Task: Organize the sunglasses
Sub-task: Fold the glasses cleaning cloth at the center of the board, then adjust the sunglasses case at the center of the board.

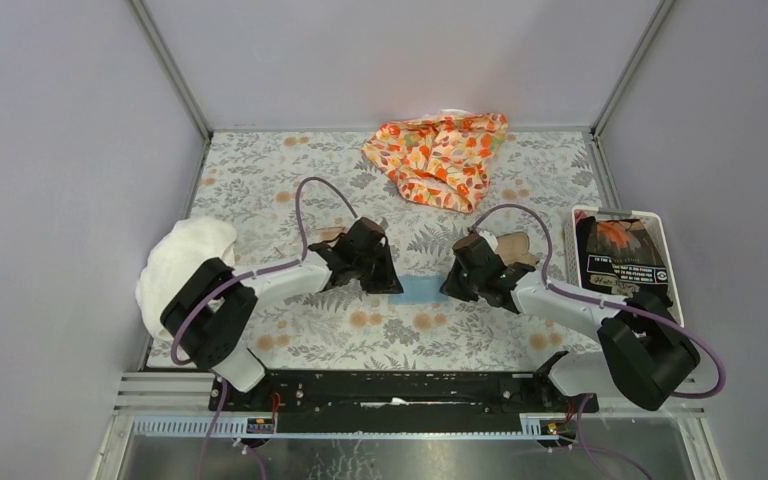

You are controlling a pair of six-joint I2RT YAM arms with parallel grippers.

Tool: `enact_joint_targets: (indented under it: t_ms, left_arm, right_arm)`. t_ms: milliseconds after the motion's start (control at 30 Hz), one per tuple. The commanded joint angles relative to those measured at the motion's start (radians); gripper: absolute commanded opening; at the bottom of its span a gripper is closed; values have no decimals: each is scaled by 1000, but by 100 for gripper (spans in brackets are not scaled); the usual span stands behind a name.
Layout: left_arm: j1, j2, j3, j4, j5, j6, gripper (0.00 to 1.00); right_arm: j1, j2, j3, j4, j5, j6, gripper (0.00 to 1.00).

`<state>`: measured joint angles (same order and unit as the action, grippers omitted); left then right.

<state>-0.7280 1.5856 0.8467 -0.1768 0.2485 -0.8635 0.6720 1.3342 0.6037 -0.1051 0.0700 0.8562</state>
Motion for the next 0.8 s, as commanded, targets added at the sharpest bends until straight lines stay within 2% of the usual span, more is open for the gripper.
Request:
enact_joint_targets:
  t_ms: [0, 133, 300, 400, 467, 633, 767]
  left_arm:
    - [-8, 55, 15, 46, 2, -3, 15]
    - [-6, 108, 23, 23, -30, 10, 15]
    - [-4, 61, 50, -16, -65, 34, 16]
    - [-3, 18, 75, -64, -107, 49, 18]
    - [-4, -15, 77, -76, -133, 47, 20]
    - [0, -76, 103, -118, -182, 62, 26]
    - [16, -95, 141, -170, -211, 100, 30]
  right_arm:
    - [13, 23, 25, 1, 15, -10, 0]
    - [14, 69, -35, 70, 17, 20, 0]
    - [13, 37, 14, -36, 77, -31, 1]
    - [-3, -42, 90, -126, 192, -110, 9]
    - [-32, -69, 164, -183, 261, -177, 18]
    - [-93, -18, 307, -300, 372, -348, 40]
    - [-130, 81, 377, -345, 363, -413, 44]
